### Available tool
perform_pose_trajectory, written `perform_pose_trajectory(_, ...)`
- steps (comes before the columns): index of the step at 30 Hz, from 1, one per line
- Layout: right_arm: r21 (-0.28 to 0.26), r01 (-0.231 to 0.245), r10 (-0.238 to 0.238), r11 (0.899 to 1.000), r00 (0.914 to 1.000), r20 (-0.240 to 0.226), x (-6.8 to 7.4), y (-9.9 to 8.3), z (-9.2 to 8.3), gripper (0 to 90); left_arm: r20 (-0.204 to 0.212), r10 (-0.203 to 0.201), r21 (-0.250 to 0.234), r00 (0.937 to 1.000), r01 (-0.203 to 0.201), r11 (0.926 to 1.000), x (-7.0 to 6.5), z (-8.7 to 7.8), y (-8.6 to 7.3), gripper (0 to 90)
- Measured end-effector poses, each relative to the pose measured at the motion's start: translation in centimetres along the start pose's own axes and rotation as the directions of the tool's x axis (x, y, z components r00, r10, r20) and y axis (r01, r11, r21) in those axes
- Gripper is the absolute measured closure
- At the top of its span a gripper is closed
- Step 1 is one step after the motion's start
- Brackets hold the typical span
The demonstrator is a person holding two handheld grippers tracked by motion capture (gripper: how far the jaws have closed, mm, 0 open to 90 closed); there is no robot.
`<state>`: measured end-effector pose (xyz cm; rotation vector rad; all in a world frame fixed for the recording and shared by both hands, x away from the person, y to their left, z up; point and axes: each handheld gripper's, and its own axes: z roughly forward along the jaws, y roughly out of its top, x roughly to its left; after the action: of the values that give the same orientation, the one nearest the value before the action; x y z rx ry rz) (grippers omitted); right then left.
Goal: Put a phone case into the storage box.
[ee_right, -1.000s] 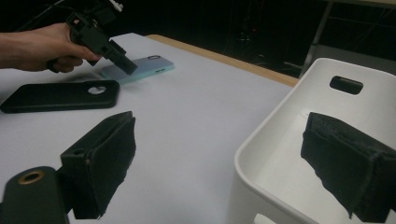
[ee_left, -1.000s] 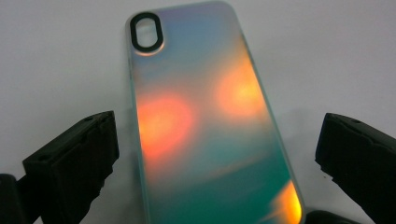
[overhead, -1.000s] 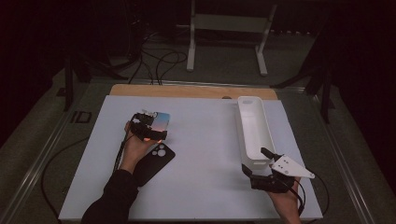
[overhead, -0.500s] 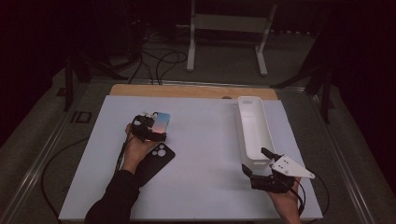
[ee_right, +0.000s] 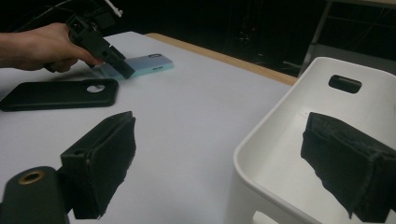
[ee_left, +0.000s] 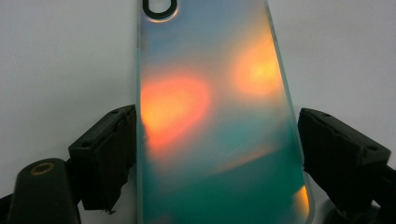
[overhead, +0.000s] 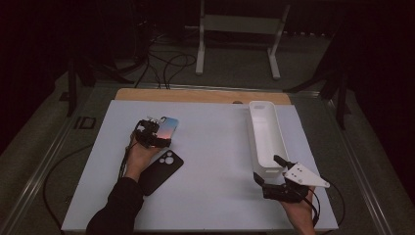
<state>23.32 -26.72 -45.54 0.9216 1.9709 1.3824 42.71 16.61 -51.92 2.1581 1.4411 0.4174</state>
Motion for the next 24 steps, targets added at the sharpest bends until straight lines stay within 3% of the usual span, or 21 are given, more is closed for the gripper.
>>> perform_pose_trajectory(8,0.0,-0.003,0.003,1.0,1.0,-0.002,0.0,0.0,0.1,10.1,0.014,0.011,-0.003,0.9998,-0.011,0.9999,0.2,-0.5,-0.2,16.8)
perform_pose_trajectory(14,-0.001,-0.007,0.007,1.0,1.0,-0.001,0.0,0.0,0.1,10.1,0.035,0.013,-0.033,0.9993,-0.012,0.9994,0.4,-1.3,-0.2,17.0)
perform_pose_trajectory(24,0.001,-0.007,0.007,1.0,1.0,-0.001,0.1,0.0,0.1,10.0,0.088,-0.014,-0.083,0.996,0.022,0.9963,0.8,-2.5,-0.3,17.1)
